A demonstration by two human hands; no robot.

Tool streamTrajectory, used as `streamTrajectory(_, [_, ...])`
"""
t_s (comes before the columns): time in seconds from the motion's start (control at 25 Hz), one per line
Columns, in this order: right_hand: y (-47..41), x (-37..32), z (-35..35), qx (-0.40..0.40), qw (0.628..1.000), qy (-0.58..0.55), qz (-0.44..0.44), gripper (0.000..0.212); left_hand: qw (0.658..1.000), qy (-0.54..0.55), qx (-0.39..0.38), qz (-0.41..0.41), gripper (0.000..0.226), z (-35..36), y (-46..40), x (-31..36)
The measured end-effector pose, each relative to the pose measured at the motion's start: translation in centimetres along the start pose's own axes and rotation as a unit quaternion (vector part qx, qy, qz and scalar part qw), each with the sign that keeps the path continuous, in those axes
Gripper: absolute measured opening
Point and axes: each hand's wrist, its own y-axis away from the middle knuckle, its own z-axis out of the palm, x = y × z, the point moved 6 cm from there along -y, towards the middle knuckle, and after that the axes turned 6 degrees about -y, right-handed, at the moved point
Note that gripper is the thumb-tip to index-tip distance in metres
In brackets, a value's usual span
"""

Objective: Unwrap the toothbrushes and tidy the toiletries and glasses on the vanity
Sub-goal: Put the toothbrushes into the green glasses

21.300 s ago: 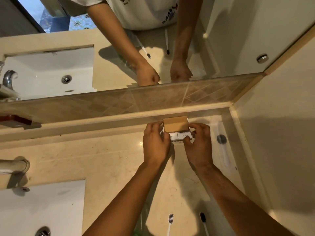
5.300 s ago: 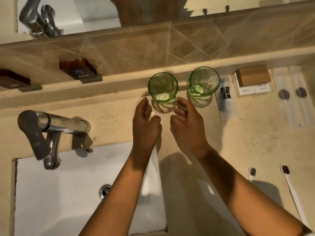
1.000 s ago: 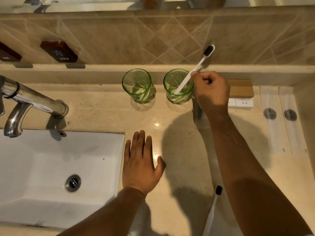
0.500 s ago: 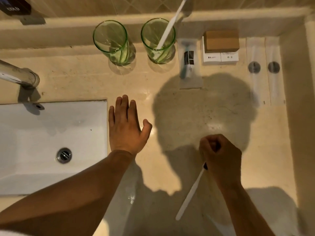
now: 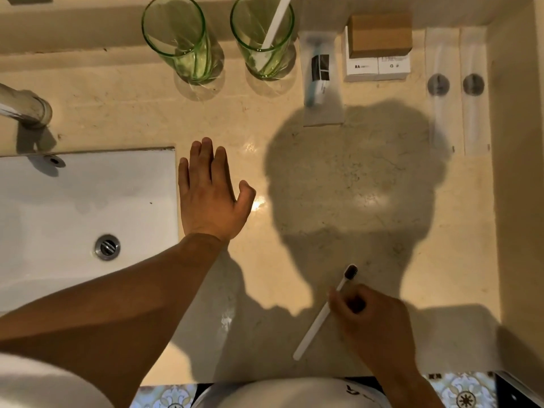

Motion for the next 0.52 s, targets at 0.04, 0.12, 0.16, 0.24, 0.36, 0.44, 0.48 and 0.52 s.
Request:
streamTrajectory(0.04, [0.1,-0.1,0.9,-0.033,0.999,0.034,0.002,0.048,1.0,0.003,-0.001,-0.001,0.068,0.0,0.0,0.0])
streamTrajectory(0.12, [0.1,-0.3,2.2,-0.074,0.994,0.081,0.005,0.052,1.0,0.011,-0.004,-0.003,0.067,-0.1,0.1,0.0])
streamTrajectory(0.16, [-0.1,-0.3,2.4,-0.076,0.993,0.085,0.006,0.052,1.0,0.013,-0.005,-0.004,0.067,-0.1,0.0,0.0])
streamTrajectory(0.24, [-0.6,-0.8,2.4,-0.068,0.995,0.075,0.001,0.048,1.0,0.01,-0.006,-0.006,0.068,-0.1,0.0,0.0])
streamTrajectory(0.36, [-2.3,-3.4,1.5,-0.047,0.997,0.058,-0.03,0.036,1.0,0.006,-0.01,-0.008,0.069,0.1,0.0,-0.2])
streamTrajectory(0.44, [-4.2,-5.8,0.6,-0.036,0.997,0.027,-0.062,0.029,1.0,-0.002,-0.019,-0.008,0.07,0.2,0.0,-0.1])
streamTrajectory(0.48, [-5.3,-7.3,0.2,-0.029,0.996,0.01,-0.084,0.027,1.0,-0.004,-0.022,-0.009,0.071,0.3,0.0,-0.2])
streamTrajectory(0.52, [-6.5,-8.8,-0.1,-0.02,0.994,-0.015,-0.107,0.025,1.0,-0.005,-0.025,-0.01,0.071,0.3,0.0,-0.2])
